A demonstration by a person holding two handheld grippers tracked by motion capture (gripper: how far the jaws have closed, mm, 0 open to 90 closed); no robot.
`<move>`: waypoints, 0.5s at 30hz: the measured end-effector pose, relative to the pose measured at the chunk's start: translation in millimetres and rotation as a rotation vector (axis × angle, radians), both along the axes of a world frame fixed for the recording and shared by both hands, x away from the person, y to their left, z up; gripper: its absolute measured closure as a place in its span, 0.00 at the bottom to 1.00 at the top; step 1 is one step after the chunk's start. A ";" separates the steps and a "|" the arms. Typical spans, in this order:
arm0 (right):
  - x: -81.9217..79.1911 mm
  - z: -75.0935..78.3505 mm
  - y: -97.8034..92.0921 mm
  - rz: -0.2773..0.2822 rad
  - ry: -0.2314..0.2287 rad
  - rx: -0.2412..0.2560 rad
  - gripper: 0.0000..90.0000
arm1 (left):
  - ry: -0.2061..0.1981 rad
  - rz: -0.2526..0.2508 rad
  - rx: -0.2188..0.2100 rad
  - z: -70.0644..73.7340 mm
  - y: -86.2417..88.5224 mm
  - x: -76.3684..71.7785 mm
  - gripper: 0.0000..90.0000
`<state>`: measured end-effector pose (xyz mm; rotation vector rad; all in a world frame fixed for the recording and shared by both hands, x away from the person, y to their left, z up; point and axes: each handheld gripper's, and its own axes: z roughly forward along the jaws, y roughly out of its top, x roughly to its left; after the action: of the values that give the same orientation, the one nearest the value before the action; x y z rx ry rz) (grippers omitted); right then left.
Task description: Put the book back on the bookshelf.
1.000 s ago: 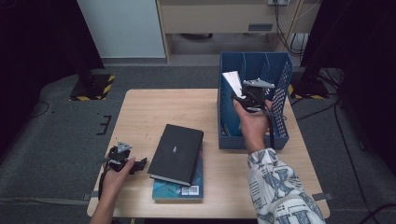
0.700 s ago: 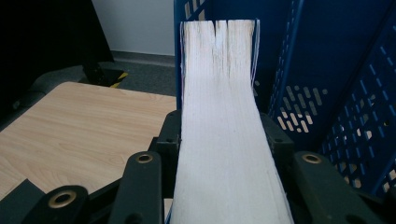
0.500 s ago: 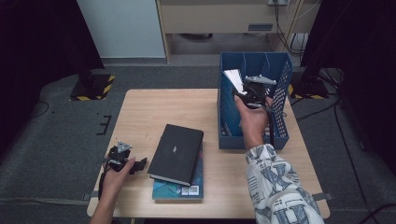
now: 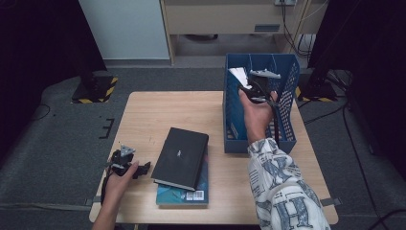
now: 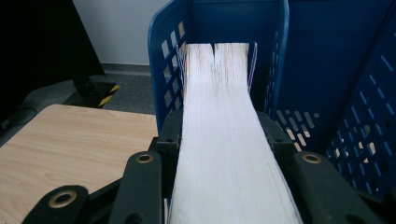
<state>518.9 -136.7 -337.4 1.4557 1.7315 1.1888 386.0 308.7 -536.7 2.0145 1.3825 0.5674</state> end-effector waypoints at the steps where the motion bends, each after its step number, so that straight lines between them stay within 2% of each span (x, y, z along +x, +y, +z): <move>1: 1.0 0.3 0.1 -0.004 -0.003 0.003 0.67 | 0.000 0.000 -0.001 0.0 -0.1 0.0 0.01; 8: 7.1 -0.6 2.5 -0.016 -0.026 0.001 0.67 | 0.000 0.000 -0.001 0.0 -0.1 0.1 0.01; 15: 8.3 -6.5 5.7 -0.011 -0.025 0.002 0.67 | 0.000 -0.003 0.001 0.0 0.0 0.3 0.01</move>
<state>527.1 -131.1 -343.9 1.4434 1.7037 1.1988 386.3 308.6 -536.7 2.0173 1.3796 0.5672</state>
